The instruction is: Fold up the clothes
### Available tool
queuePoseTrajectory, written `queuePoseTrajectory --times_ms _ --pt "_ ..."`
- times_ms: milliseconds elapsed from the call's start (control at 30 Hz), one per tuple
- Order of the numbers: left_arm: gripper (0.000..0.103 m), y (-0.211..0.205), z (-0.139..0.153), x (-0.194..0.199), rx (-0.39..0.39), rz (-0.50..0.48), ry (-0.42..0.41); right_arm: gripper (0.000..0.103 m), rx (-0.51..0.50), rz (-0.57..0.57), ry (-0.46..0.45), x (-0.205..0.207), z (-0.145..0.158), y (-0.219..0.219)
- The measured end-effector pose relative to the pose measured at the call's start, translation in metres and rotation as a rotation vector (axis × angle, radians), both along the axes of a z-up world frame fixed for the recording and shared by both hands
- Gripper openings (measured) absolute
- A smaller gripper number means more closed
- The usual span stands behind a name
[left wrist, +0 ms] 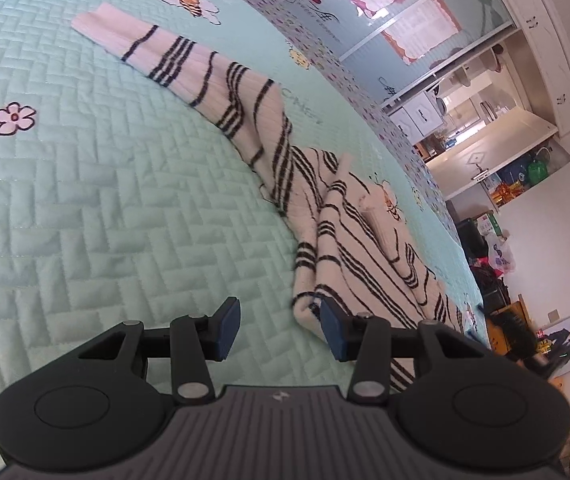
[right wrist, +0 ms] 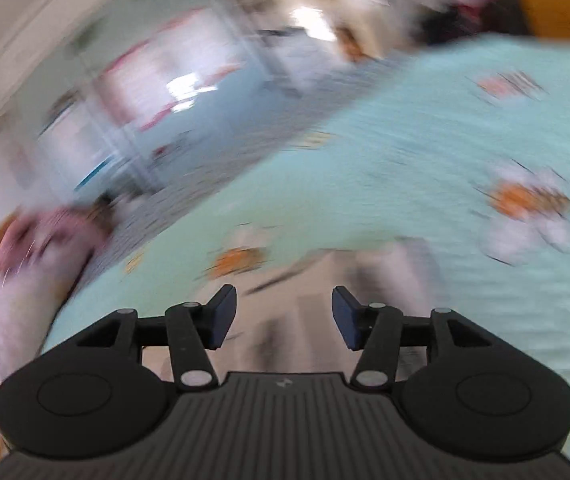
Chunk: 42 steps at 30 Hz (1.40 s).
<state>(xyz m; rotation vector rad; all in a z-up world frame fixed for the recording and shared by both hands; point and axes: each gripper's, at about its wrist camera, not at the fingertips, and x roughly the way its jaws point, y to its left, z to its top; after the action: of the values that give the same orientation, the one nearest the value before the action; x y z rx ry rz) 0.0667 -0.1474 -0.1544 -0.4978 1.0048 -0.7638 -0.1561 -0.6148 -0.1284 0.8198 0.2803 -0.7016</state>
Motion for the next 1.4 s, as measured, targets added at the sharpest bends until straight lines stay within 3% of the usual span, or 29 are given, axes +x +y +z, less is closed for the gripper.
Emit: queuePoseTrajectory --times_ms 33,100,200,300,333,400,433,567,667,767,967,1033,1167,1267,1333,1400 --pt "0.047 -0.002 0.000 0.000 0.002 -0.003 0.000 0.058 0.078 -0.004 0.004 -0.007 -0.012 -0.016" --pt "0.047 -0.005 0.002 -0.003 0.010 -0.014 -0.003 0.050 0.212 0.010 0.041 -0.016 -0.033 -0.038" --pt "0.047 -0.009 0.002 -0.003 0.023 -0.025 -0.008 0.050 0.184 0.012 -0.050 -0.029 -0.026 -0.032" --pt "0.047 -0.014 0.004 -0.001 0.031 -0.031 -0.010 0.069 0.136 0.027 -0.134 -0.031 -0.014 -0.022" --pt "0.047 -0.015 0.005 -0.001 0.029 -0.032 -0.015 0.071 0.149 0.043 -0.090 -0.023 -0.017 -0.024" --pt "0.047 -0.017 0.008 -0.002 0.024 -0.035 -0.024 0.064 0.184 0.055 0.009 -0.009 -0.029 -0.033" --pt "0.047 -0.017 0.011 -0.001 0.026 -0.036 -0.034 0.056 0.190 0.033 0.024 -0.010 -0.031 -0.033" --pt "0.052 -0.009 0.009 0.013 0.043 0.003 -0.031 0.058 0.143 0.032 -0.095 -0.028 -0.009 -0.007" --pt "0.053 0.003 0.005 0.039 -0.028 0.089 0.008 0.061 0.079 0.120 -0.112 -0.036 0.003 0.030" --pt "0.054 0.019 -0.011 0.075 -0.107 0.261 0.097 0.061 0.044 0.187 -0.052 -0.042 0.002 0.062" --pt "0.054 0.051 -0.059 0.137 -0.285 0.580 0.319 0.061 0.093 0.205 -0.022 -0.055 -0.002 0.083" --pt "0.054 0.058 -0.065 0.154 -0.335 0.620 0.332 0.061 0.085 0.209 -0.008 -0.056 0.003 0.086" --pt "0.054 0.059 -0.064 0.193 -0.310 0.579 0.306 0.062 0.067 0.227 0.003 -0.046 0.009 0.083" --pt "0.053 0.059 -0.069 0.217 -0.345 0.565 0.313 0.064 0.059 0.233 0.025 -0.038 0.008 0.086" --pt "0.045 0.056 -0.070 0.225 -0.335 0.551 0.296 0.065 0.073 0.232 0.037 -0.034 0.004 0.087" --pt "0.010 0.050 -0.070 0.227 -0.300 0.533 0.270 0.065 0.082 0.237 0.041 -0.032 0.002 0.089"
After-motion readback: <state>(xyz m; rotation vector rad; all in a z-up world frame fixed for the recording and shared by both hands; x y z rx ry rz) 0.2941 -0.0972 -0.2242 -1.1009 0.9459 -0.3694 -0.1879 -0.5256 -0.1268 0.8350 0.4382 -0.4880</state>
